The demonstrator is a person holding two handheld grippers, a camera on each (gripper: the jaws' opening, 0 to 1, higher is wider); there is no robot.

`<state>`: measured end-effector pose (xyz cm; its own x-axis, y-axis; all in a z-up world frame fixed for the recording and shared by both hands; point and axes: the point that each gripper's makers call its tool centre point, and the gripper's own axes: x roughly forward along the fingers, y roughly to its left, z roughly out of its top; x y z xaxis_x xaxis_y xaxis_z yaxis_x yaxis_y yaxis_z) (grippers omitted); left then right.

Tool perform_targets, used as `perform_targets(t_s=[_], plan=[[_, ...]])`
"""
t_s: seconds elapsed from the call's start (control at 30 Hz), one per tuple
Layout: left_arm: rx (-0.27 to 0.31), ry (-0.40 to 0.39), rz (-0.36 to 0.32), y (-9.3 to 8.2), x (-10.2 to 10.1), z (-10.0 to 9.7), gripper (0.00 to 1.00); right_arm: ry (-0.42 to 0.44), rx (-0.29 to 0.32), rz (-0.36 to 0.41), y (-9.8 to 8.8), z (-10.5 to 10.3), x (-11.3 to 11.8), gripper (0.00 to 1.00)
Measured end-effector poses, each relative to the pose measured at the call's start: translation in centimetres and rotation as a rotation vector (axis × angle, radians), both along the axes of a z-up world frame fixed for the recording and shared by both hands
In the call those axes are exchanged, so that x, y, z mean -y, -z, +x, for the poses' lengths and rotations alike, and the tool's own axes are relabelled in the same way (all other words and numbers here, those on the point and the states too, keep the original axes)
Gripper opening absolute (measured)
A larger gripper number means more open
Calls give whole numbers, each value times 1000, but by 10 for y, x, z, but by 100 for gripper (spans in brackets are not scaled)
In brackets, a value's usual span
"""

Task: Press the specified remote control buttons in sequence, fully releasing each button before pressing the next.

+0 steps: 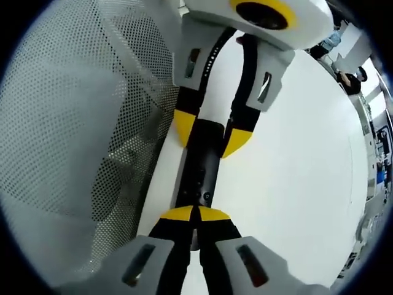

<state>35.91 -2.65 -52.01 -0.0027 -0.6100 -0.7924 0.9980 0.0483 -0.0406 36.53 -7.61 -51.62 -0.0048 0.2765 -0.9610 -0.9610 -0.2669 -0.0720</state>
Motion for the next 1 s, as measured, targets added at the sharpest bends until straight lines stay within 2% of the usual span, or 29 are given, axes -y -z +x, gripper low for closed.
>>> perform_targets(t_s=[0.23,0.3,0.43,0.6,0.77,0.87,0.93,1.0], plan=[[8,14,2,0,0,-1,25,57,12,-18,0,0,-1,0],[13,20,1,0,0,-1,25,124,1,11,0,0,-1,0],[8,17,-11,0,-1,-1,25,198,10,108,-1,0,-2,0],[4,18,-10,-1,-1,-2,25,402,-56,218,-1,2,0,0],[2,17,-27,-1,-2,-2,25,416,-71,253,-2,2,0,0],[9,23,-25,-1,-2,-3,25,366,-45,254,-3,-3,-3,0],[9,23,-22,-1,-2,-3,25,306,7,241,-3,-2,-3,0],[8,23,-22,-1,-2,-3,25,285,11,234,-3,-3,-3,0]])
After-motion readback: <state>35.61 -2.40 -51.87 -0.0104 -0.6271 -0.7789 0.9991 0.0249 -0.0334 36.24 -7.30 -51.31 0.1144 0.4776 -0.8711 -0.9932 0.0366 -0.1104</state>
